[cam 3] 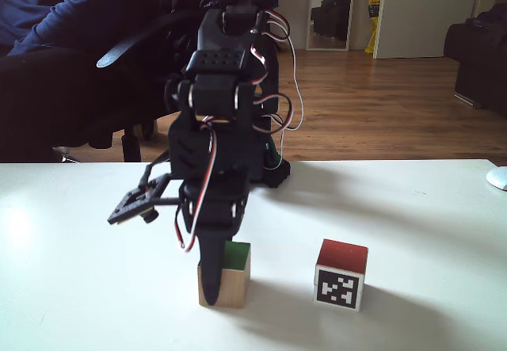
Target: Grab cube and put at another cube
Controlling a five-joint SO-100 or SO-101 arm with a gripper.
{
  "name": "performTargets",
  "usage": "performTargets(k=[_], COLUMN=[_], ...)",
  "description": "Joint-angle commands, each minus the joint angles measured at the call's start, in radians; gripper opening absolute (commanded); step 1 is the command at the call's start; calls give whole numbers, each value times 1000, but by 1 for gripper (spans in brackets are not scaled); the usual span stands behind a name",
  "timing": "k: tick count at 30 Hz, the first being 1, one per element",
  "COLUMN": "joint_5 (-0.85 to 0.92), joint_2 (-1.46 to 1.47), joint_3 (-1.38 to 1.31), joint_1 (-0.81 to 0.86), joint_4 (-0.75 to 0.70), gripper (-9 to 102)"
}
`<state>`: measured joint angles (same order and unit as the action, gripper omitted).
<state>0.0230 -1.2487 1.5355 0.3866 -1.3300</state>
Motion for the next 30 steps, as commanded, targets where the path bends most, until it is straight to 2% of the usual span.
performTargets(k=[1, 14, 21, 30], joint_5=[6, 0, -3, -34], joint_2=[-5, -5, -37, -267], joint_3=[-38, -38, -35, 109], joint_1=[2, 6, 3, -55], joint_4=[11, 28, 18, 15], gripper=[32, 17, 16, 16])
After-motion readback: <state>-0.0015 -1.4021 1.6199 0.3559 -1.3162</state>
